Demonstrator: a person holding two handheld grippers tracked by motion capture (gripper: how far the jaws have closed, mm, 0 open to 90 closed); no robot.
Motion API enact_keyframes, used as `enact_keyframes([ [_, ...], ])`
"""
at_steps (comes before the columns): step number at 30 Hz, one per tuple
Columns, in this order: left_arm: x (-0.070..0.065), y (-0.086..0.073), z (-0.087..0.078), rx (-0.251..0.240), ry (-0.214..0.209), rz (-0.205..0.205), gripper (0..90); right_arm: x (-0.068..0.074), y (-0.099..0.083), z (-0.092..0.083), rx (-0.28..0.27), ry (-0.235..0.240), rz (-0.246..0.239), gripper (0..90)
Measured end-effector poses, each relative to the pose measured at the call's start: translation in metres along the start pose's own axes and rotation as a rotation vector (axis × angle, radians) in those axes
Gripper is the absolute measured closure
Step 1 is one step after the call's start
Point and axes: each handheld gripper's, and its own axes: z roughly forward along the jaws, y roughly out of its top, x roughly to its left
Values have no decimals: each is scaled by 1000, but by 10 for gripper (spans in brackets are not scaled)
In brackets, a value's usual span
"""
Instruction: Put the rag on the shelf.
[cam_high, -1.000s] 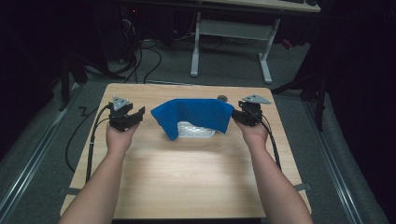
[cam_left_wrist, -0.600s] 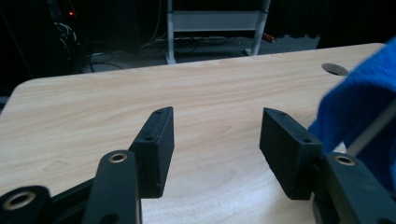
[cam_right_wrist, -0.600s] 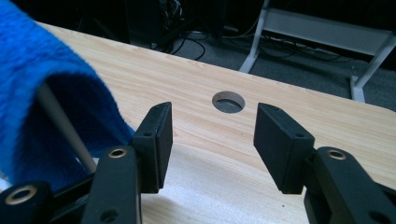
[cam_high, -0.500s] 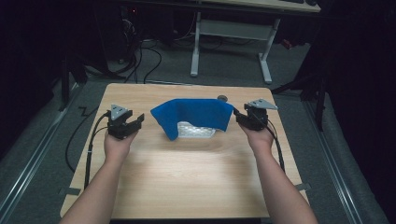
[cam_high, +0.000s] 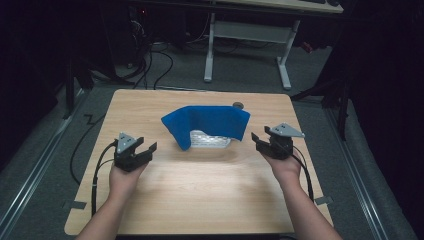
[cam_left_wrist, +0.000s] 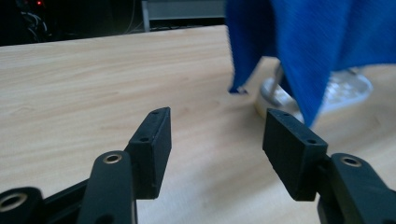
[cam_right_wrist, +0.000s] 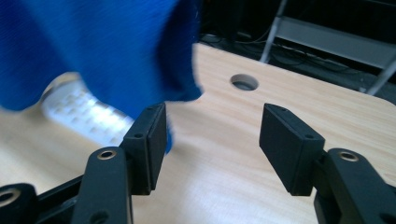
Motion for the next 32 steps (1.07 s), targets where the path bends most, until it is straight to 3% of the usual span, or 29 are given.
enact_keyframes([
  [2, -5, -7, -7, 4, -11, -3, 426, 8, -7, -10, -32, 3, -20, 433],
  [8, -25, -26, -26, 15, -33, 17, 423, 37, -32, -32, -12, 32, -54, 430],
  [15, -65, -43, -38, 34, -106, 45, 425, 74, -64, -52, 15, 75, -41, 429],
  [16, -72, -48, -40, 38, -123, 26, 424, 78, -67, -54, 14, 76, -29, 428],
  [18, -80, -56, -40, 63, -163, -8, 424, 87, -80, -62, 3, 98, 40, 434],
  [19, -86, -58, -38, 87, -189, -2, 414, 92, -85, -65, 9, 117, 72, 436],
  [21, -92, -60, -35, 96, -192, 54, 399, 102, -89, -66, 37, 162, 36, 421],
  [22, -93, -60, -33, 99, -183, 76, 397, 106, -91, -65, 38, 155, -15, 426],
  [23, -92, -60, -30, 108, -173, 91, 394, 106, -91, -64, 44, 153, -29, 424],
  [27, -80, -59, -24, 126, -181, 33, 385, 95, -92, -53, 64, 134, -20, 420],
  [32, -74, -62, -23, 141, -170, 13, 374, 82, -98, -48, 88, 104, 1, 416],
])
